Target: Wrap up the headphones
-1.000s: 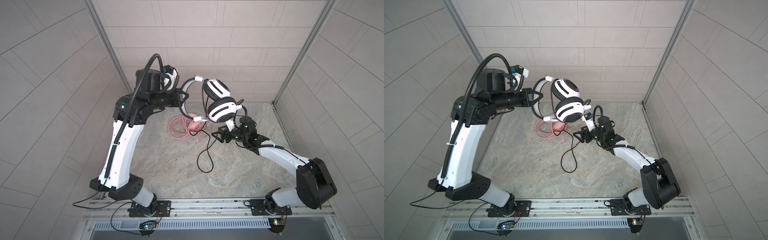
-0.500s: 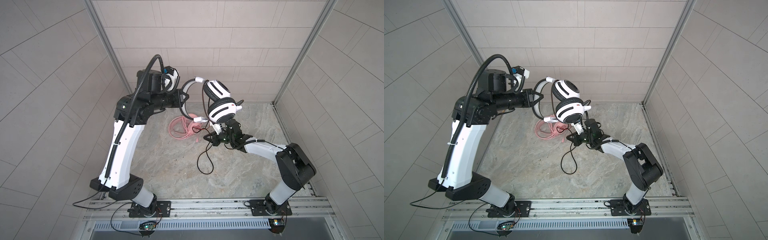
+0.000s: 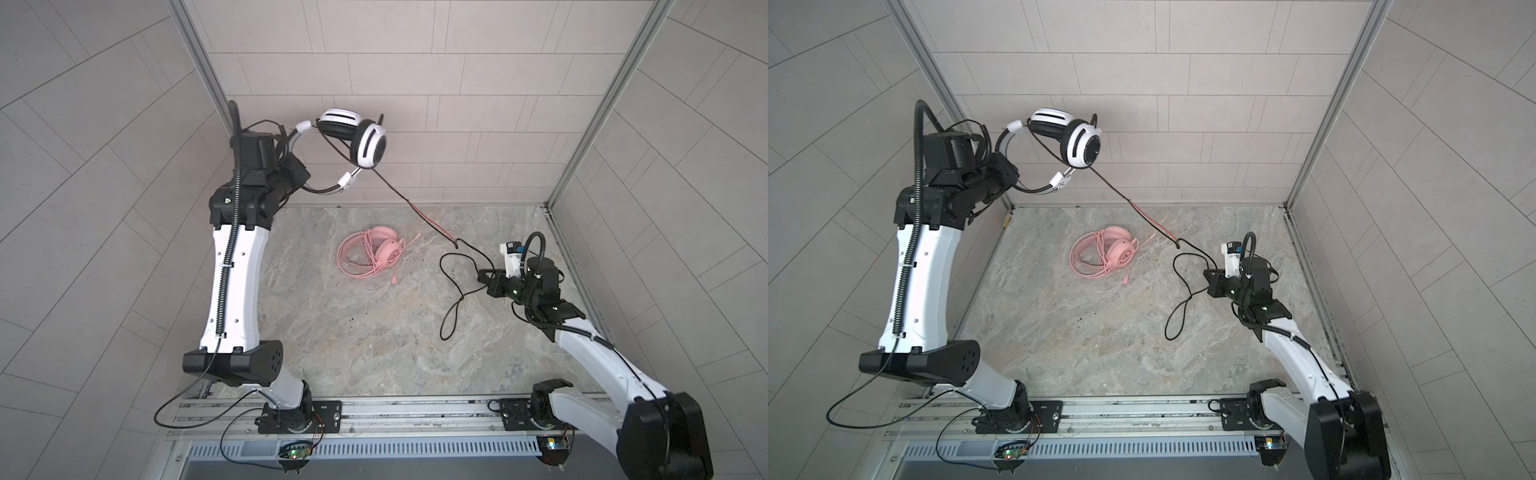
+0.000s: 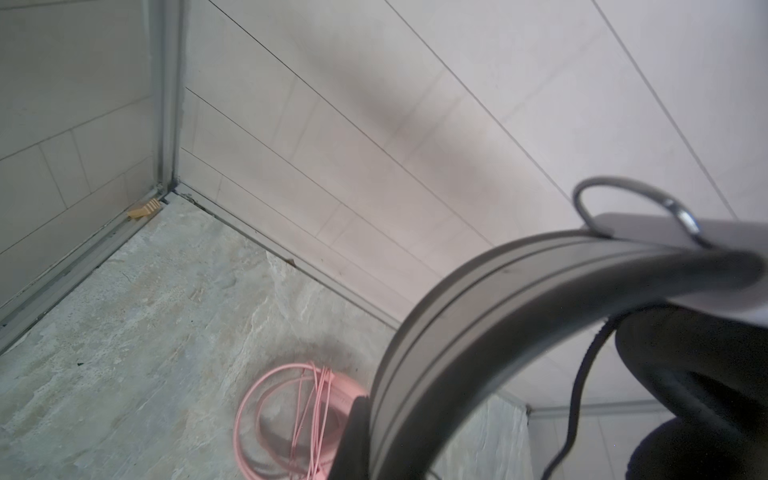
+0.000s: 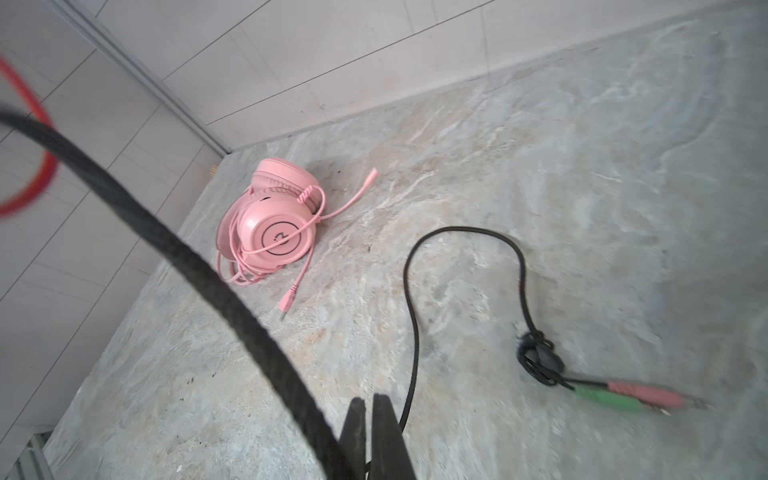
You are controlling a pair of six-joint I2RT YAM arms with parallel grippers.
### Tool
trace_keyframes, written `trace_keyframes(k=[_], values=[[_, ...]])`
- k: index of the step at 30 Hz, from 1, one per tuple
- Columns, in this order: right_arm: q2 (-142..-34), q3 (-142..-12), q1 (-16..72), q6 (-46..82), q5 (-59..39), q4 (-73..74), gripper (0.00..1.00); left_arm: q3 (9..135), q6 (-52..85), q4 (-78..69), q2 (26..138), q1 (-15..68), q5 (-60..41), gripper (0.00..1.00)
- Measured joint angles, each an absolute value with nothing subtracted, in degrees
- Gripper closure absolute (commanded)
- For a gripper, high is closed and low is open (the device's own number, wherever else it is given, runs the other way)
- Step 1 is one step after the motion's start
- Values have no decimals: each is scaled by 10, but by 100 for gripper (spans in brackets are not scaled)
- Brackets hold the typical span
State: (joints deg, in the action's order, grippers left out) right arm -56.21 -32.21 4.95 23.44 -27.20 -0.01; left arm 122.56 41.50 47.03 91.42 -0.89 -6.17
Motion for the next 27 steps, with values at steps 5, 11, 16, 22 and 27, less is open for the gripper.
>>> trace_keyframes(k=[5,11,16,22,27], values=[[-528,-302,-27,242,-256,-61,100,1269,456,440,958,-33,-88,100],[-511,-296,-94,255,-272,-79,100,1271,457,440,964,-38,-115,100],[-510,-301,-96,255,-307,-92,100,1263,456,432,964,-40,-120,100],[-499,-333,-18,241,-278,-156,100,1235,451,411,963,-7,-98,100],[-468,-414,107,206,-214,-241,100,1218,388,414,964,70,-31,100]])
